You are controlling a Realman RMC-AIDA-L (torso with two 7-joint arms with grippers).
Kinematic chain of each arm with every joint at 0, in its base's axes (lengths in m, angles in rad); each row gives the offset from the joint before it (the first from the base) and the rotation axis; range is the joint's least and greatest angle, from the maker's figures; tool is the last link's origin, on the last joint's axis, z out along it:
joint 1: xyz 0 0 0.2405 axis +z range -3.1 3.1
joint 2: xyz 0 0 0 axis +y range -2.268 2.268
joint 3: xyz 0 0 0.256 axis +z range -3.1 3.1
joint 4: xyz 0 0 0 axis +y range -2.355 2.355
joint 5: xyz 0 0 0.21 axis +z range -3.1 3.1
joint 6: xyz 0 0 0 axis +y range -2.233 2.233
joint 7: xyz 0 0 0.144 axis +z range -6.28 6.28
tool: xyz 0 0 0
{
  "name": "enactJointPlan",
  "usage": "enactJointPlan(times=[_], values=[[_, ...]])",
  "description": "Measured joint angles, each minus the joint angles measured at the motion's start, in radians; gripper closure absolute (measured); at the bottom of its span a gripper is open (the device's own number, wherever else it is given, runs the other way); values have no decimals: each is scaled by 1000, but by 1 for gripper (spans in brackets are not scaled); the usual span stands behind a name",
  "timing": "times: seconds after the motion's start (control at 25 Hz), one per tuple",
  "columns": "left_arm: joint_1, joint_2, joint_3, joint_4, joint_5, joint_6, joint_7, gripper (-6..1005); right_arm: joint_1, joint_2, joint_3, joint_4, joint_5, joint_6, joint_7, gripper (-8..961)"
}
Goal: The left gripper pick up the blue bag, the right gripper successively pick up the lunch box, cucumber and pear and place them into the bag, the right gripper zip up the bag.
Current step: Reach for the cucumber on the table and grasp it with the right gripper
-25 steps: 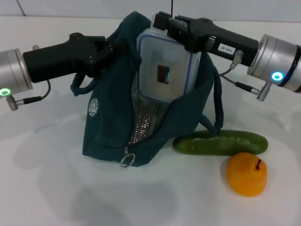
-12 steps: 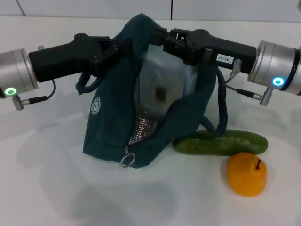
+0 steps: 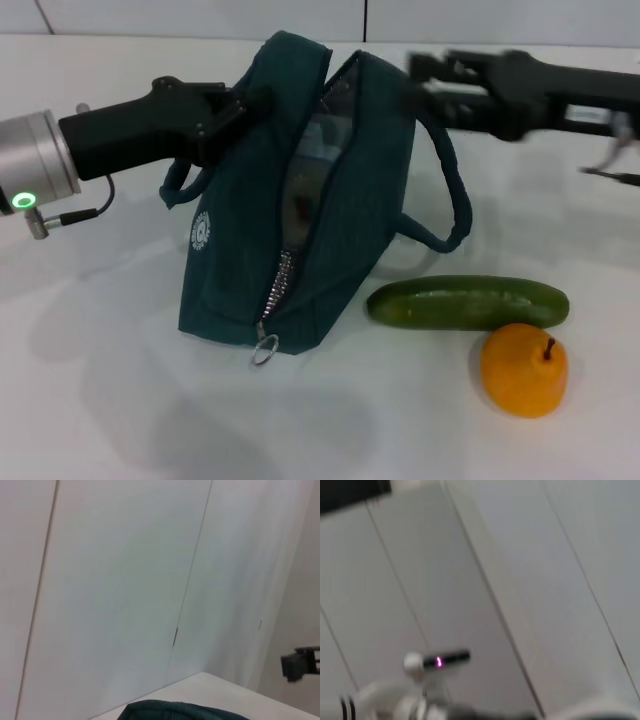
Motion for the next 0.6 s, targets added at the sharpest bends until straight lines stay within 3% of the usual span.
enactJointPlan(times=[0.04,0.12,0.2,0.28,0.4,0.48,0.6], values=[[1,0,0,-1,0,0,1,956,-15,-25,23,-38,-61,0,49,450],[7,1,-2,-1,0,0,3,956,-49,-50,95,-109,-209,-1,141,355],[15,1,-6,-1,0,-1,4,956,-92,-43,208,-199,-433,0,244,260],[21,1,-5,-1,2,0,5,956,-129,-14,306,-299,-649,-9,329,211],[23,1,-2,-1,11,-1,5,956,-181,53,420,-470,-934,-83,424,208],[22,-1,-2,-6,15,0,5,956,-199,97,469,-563,-1060,-156,459,205],[16,-1,-2,-23,15,0,6,956,-205,146,497,-657,-1186,-210,491,202]])
